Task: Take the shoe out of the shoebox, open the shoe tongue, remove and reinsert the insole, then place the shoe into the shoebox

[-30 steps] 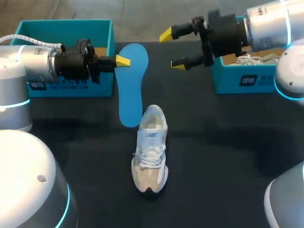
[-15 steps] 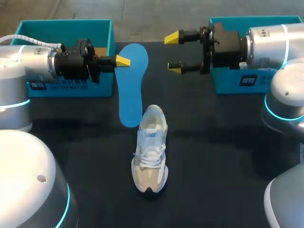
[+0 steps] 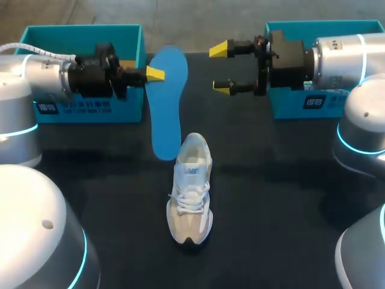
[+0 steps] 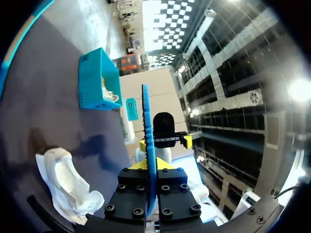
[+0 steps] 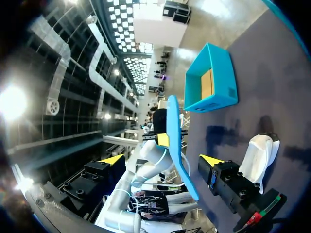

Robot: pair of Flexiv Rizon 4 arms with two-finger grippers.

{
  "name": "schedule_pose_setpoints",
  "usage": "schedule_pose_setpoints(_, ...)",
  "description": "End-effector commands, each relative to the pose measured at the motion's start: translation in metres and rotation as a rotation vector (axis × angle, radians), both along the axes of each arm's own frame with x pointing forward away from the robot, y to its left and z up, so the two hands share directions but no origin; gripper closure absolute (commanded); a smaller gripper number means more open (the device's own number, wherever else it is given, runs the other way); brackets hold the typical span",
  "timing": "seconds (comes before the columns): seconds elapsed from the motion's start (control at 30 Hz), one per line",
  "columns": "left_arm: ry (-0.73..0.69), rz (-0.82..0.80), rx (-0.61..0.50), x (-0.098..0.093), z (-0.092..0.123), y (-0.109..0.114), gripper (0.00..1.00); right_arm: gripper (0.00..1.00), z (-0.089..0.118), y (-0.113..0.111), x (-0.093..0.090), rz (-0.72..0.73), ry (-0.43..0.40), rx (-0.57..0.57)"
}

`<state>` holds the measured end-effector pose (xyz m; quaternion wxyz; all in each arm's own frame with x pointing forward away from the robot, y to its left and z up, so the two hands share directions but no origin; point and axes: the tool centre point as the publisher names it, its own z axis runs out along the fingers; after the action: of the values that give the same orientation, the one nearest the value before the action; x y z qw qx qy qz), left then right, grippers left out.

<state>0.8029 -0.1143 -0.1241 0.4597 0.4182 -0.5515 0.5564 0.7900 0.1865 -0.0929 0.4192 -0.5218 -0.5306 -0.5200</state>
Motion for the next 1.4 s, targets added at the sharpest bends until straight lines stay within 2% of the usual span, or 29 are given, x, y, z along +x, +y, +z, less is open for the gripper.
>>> schedule_pose_setpoints(0.03, -0.195, 0.038, -0.032, 0.001, 0.005, 0.004, 1.00, 0.00, 0.000, 0.003, 0.001, -0.001, 0.001, -0.003)
schedule_pose_setpoints(0.13, -0.334, 0.061, -0.049, 0.004, 0.009, 0.006, 1.00, 0.00, 0.000, 0.003, 0.001, -0.001, 0.001, -0.003)
schedule_pose_setpoints(0.33, -0.506, 0.080, -0.119, 0.012, 0.016, 0.013, 1.00, 0.00, 0.000, 0.003, 0.001, -0.001, 0.001, -0.003)
schedule_pose_setpoints(0.47, -0.597, 0.068, -0.125, 0.013, 0.017, 0.015, 1.00, 0.00, 0.000, 0.003, 0.001, -0.001, 0.001, -0.003)
schedule_pose_setpoints(0.73, -0.847, 0.058, -0.166, 0.009, 0.026, 0.016, 1.00, 0.00, 0.000, 0.003, 0.001, -0.001, 0.001, -0.003)
schedule_pose_setpoints(0.9, -1.100, 0.070, -0.166, 0.002, 0.034, 0.015, 1.00, 0.00, 0.000, 0.003, 0.001, -0.001, 0.001, -0.003)
schedule_pose_setpoints(1.4, -1.100, 0.070, -0.166, 0.002, 0.034, 0.015, 1.00, 0.00, 0.000, 0.003, 0.001, -0.001, 0.001, -0.003)
